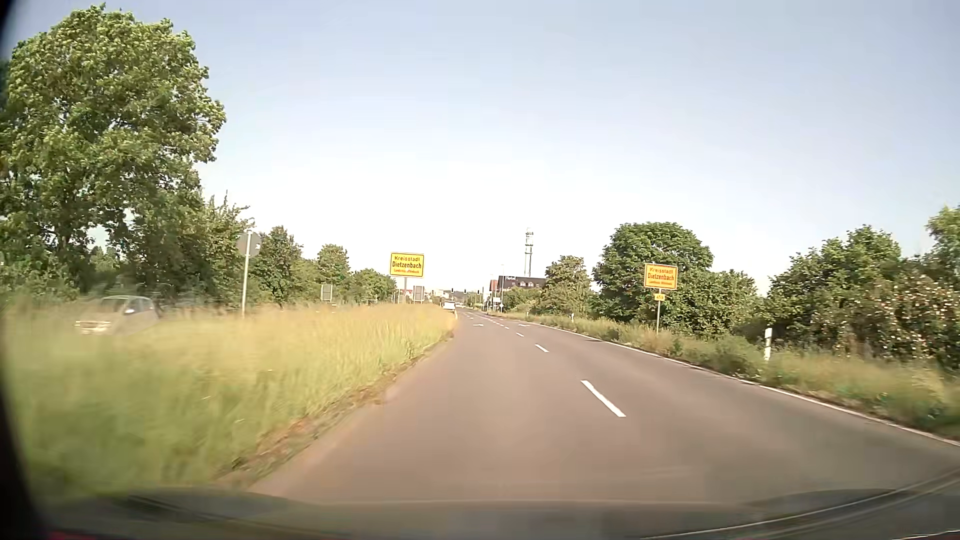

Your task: Follow the waypoints while adhering to traffic rules and regulations

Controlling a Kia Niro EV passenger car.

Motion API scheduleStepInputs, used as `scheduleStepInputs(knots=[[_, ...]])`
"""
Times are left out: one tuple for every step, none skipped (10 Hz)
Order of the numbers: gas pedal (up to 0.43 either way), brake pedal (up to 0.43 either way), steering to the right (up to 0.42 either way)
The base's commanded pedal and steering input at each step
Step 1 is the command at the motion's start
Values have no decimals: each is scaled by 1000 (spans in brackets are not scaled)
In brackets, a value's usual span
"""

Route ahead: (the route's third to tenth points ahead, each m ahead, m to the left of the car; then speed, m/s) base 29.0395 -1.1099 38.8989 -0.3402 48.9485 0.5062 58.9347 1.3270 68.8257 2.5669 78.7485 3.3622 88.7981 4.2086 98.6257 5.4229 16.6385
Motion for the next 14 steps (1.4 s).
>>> scheduleStepInputs(knots=[[87,24,-9],[59,30,-9],[47,30,-8],[39,30,-8],[8,30,-8],[0,30,-8],[0,24,-8],[0,30,-8],[0,30,-8],[0,30,-8],[0,30,-8],[0,30,-8],[0,30,-8],[0,30,-8]])
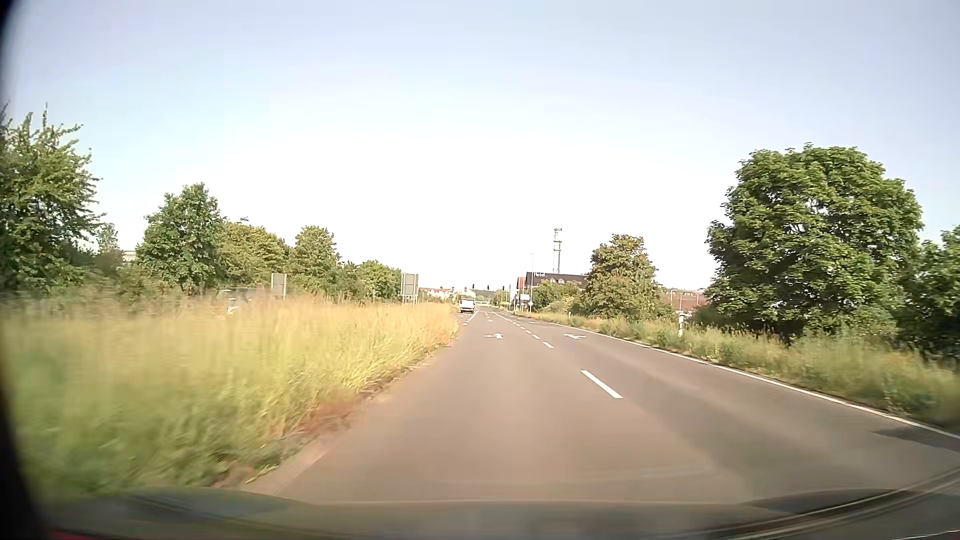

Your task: Follow the waypoints while adhering to traffic rules and regulations

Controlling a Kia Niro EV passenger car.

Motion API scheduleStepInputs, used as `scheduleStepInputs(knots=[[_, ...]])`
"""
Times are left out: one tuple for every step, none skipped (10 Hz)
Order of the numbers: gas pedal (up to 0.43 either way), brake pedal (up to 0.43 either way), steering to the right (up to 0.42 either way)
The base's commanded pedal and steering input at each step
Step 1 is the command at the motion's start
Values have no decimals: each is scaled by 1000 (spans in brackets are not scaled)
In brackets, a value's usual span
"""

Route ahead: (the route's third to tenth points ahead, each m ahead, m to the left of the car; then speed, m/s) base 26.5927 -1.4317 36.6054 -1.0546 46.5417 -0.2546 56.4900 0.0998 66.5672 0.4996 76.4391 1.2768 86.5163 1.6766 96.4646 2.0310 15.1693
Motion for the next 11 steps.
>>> scheduleStepInputs(knots=[[0,30,-8],[0,24,-7],[0,30,-6],[0,30,-6],[0,30,-6],[0,30,-6],[0,30,-6],[0,24,-6],[0,30,-6],[0,30,-6],[0,30,-6]])
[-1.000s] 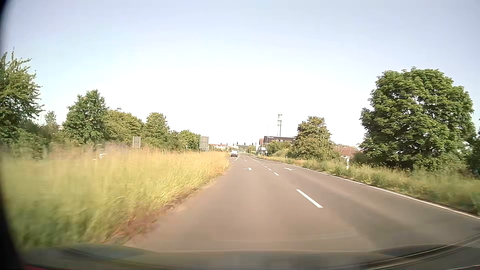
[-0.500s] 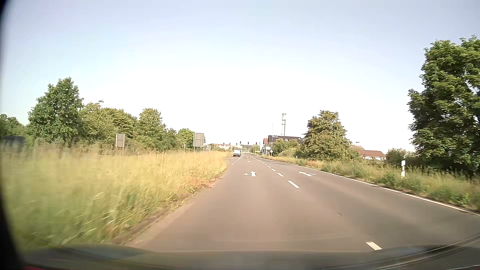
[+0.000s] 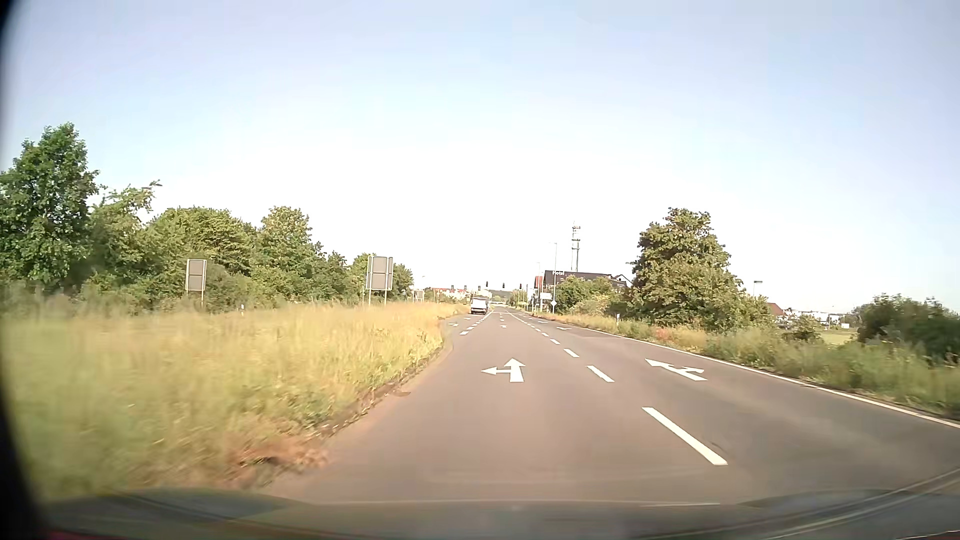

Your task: Follow the waypoints while adhering to traffic rules and regulations

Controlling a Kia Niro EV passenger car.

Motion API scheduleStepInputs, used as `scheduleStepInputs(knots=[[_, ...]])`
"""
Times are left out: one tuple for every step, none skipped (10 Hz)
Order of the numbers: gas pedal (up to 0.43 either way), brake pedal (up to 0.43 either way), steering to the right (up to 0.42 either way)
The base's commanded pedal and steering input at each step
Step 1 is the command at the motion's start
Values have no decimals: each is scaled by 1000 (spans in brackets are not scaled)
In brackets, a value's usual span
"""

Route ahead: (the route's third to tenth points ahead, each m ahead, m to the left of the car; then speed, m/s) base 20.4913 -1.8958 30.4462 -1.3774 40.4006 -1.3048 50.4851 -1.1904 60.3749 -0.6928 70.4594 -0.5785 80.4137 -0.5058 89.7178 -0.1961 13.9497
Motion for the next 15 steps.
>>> scheduleStepInputs(knots=[[0,30,-6],[0,30,-8],[0,30,-9],[0,30,-11],[0,30,-13],[0,24,-16],[0,30,-18],[0,30,-19],[0,30,-22],[0,30,-24],[0,24,-24],[0,30,-25],[0,30,-24],[0,30,-24],[0,24,-24]])
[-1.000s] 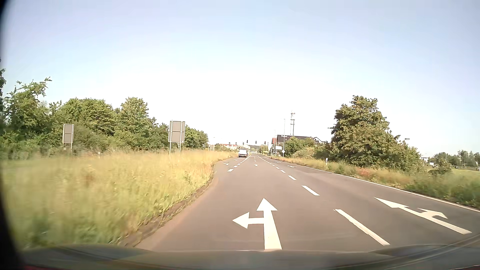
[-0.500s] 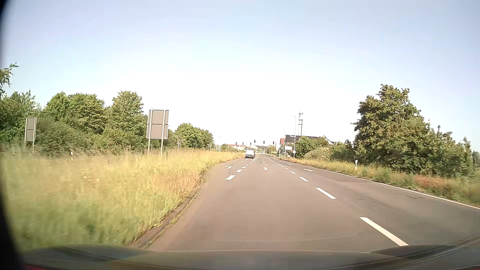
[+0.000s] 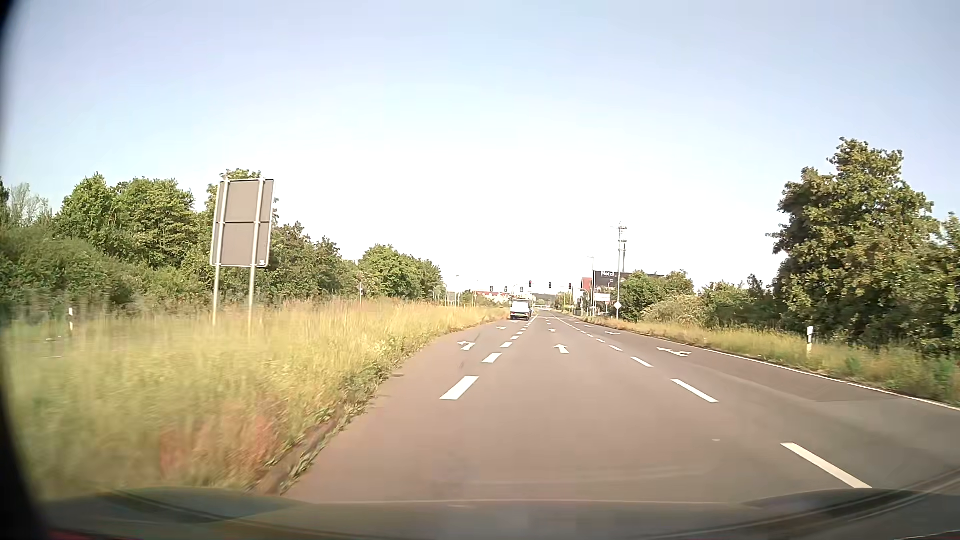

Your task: Follow the waypoints while adhering to traffic rules and regulations

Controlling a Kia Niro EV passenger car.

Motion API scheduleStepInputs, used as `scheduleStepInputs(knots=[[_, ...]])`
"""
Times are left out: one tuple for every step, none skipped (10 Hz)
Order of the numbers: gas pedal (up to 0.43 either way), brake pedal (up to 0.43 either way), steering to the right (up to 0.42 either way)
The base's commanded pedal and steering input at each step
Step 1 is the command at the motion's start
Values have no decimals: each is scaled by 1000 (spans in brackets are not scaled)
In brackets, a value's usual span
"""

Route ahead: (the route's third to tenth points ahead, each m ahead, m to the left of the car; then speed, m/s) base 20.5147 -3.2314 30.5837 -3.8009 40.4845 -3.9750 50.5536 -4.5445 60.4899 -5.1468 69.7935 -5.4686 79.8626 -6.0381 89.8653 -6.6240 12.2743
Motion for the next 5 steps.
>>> scheduleStepInputs(knots=[[0,30,-24],[0,30,-23],[0,30,-23],[0,30,-22],[0,24,-21]])
